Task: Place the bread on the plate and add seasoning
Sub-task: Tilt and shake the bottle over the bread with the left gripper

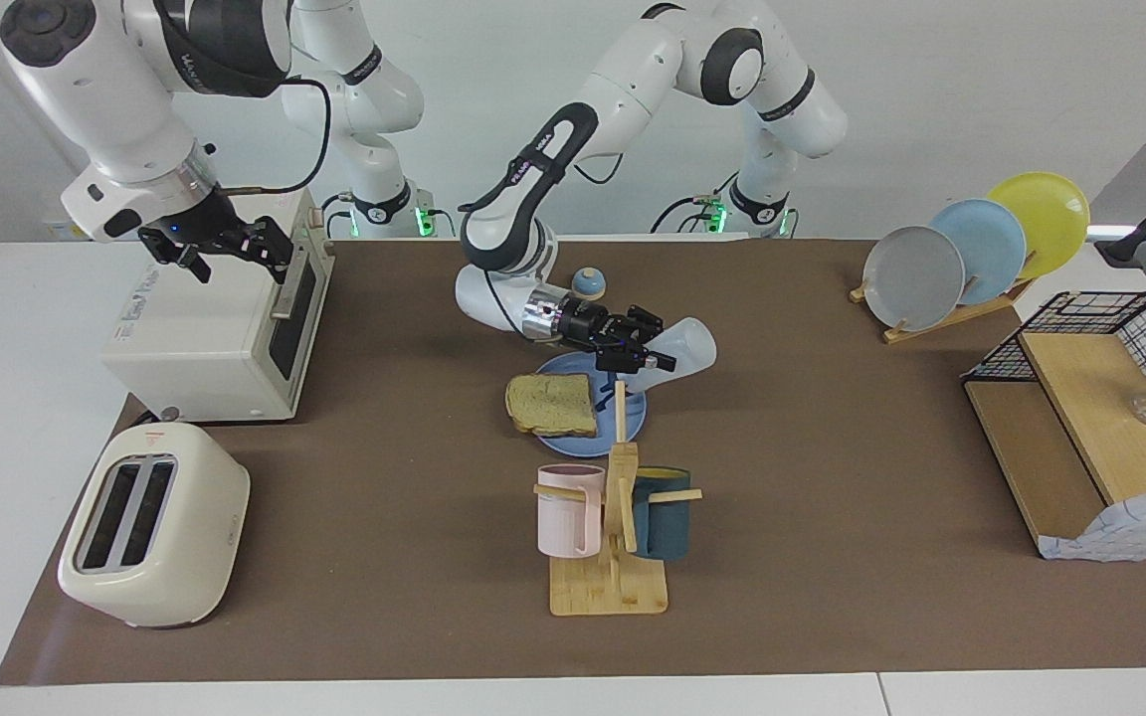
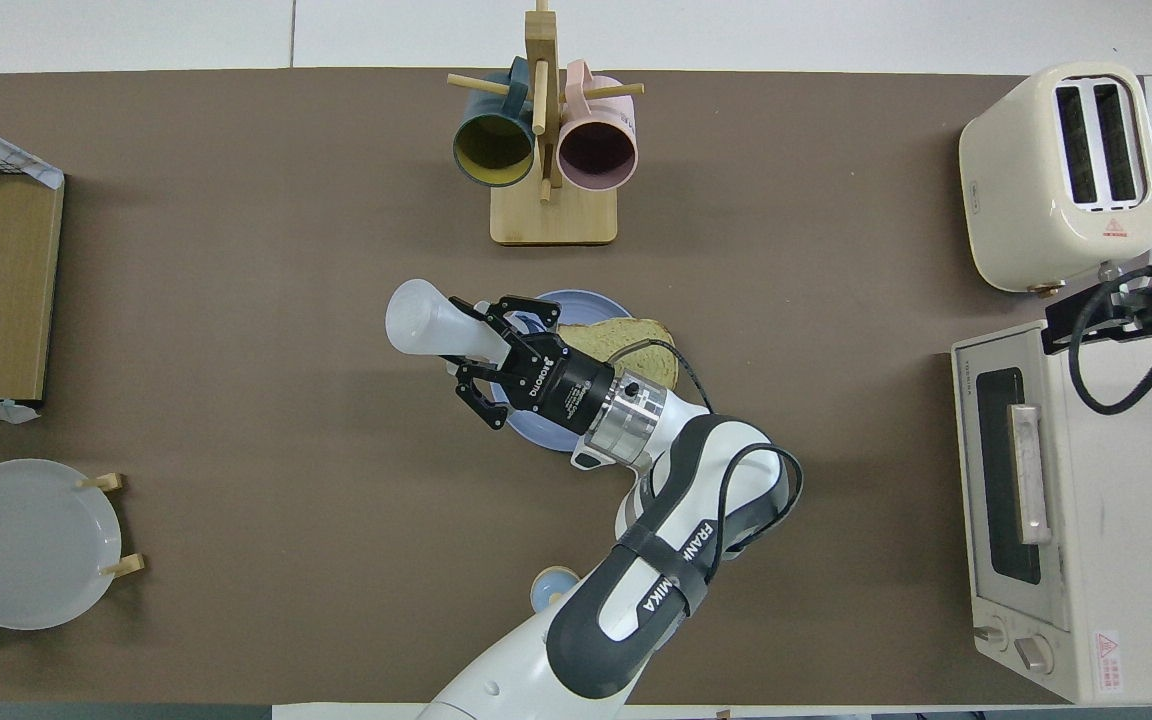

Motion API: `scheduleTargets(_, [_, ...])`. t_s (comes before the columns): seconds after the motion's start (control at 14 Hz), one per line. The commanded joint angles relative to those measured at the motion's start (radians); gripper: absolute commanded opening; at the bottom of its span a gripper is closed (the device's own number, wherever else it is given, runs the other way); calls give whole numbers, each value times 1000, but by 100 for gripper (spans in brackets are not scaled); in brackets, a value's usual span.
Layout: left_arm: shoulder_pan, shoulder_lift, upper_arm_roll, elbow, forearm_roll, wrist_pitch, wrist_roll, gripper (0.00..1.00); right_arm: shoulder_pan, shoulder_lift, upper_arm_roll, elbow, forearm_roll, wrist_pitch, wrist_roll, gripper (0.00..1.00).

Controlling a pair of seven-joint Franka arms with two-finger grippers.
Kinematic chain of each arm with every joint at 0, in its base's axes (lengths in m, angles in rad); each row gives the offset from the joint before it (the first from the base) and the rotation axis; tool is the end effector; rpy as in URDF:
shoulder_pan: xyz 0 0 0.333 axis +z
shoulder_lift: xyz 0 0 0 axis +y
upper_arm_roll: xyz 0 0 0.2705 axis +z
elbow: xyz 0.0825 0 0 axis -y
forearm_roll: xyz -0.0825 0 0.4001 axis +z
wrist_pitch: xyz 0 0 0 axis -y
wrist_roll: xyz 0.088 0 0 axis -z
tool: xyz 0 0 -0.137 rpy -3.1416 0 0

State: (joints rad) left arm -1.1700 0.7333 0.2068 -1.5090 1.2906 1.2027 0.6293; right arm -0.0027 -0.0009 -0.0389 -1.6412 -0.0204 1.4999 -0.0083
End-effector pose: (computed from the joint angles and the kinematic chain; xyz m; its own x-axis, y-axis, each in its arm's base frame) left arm 0.4588 -0.4286 0.2678 0.3168 -0.0375 -0.9477 -0.7937 0.5366 -0.2866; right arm 0.5545 -0.0260 0.5102 0.9895 -0.0343 -0.1401 -0.0320 -0.9993 0.0192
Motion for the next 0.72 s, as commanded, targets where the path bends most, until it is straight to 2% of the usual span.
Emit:
scheduleTargets(0.0, [-14,-2,14,4,32,-28,13,0,-14,2,2,4,-1,5,-30,100])
scheduleTargets(0.21, [-45,0,17,0,33,-38,13,0,-14,-10,2,3,-3,6,-32,100])
scheduleTargets(0.36, [-25,0,17,-29,100,-35,13,0,-13,-14,2,0,-3,3,-30,100])
scheduleTargets(0.64, [-22,0,29,-46,113,-25,15,0,-13,-22,4,-12,-1,3,-25,100])
